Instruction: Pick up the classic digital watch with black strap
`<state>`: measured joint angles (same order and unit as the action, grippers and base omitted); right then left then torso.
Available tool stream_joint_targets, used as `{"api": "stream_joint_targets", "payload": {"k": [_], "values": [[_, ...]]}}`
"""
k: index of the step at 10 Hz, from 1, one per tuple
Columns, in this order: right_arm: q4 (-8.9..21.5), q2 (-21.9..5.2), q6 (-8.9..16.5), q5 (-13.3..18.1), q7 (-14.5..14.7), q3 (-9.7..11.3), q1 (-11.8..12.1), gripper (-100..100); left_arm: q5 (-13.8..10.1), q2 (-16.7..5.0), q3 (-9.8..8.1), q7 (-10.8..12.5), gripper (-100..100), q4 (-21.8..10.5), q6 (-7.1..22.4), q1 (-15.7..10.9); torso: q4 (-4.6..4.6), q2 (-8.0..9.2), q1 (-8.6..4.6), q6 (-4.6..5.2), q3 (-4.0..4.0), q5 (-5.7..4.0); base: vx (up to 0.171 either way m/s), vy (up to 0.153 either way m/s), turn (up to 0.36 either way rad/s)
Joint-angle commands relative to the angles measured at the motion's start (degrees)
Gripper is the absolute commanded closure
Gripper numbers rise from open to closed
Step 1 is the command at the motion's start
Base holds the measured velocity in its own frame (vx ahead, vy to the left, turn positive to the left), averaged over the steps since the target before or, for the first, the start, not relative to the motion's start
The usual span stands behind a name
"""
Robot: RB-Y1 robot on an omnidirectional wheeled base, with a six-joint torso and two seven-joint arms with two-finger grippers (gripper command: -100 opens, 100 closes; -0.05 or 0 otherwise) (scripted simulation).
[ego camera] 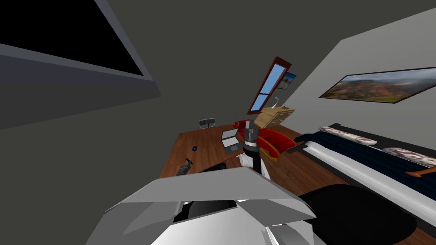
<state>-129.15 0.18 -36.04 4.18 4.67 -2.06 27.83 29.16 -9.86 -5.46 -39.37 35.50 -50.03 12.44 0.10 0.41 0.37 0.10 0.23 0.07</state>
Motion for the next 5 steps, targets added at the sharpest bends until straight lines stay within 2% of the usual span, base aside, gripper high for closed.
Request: {"api": "stream_joint_targets", "payload": {"k": [1, 2, 3, 4, 5], "values": [[0.00, 0.00, 0.00, 0.00, 0.00, 0.00, 0.00, 0, -2.86, 0.32, -1.25, -1.53, 100, -1.85, 2.25, -2.86, 0.00, 0.00, 0.00, 0.00, 0.00, 0.00, -0.253, 0.071, -0.438], [0.00, 0.00, 0.00, 0.00, 0.00, 0.00, -0.02, 0, -2.86, 0.32, -1.25, -1.53, 100, -1.85, 2.25, -2.98, 0.00, 0.21, 0.17, 0.07, 0.09, 0.13, -0.193, 0.042, -0.129], [0.01, 0.00, 0.00, 0.00, 0.00, -0.01, 0.01, 0, -4.71, 0.61, -2.06, -2.54, 100, -3.07, 3.54, -4.88, -0.07, 0.07, 0.22, -0.06, 0.00, 0.13, -0.152, 0.055, -0.168], [0.00, 0.00, 0.00, 0.00, 0.00, 0.00, 0.00, 0, -4.71, 0.61, -2.06, -2.54, 100, -3.07, 3.54, -4.88, -0.07, -0.11, 0.31, 0.01, -0.09, 0.14, -0.116, 0.044, -0.110], [0.00, 0.00, 0.00, 0.00, 0.00, -0.01, 0.02, 0, -4.71, 0.61, -2.06, -2.54, 100, -3.07, 3.54, -4.88, -0.12, -0.26, 0.27, -0.03, -0.18, 0.16, -0.044, 0.013, 0.012]]}}
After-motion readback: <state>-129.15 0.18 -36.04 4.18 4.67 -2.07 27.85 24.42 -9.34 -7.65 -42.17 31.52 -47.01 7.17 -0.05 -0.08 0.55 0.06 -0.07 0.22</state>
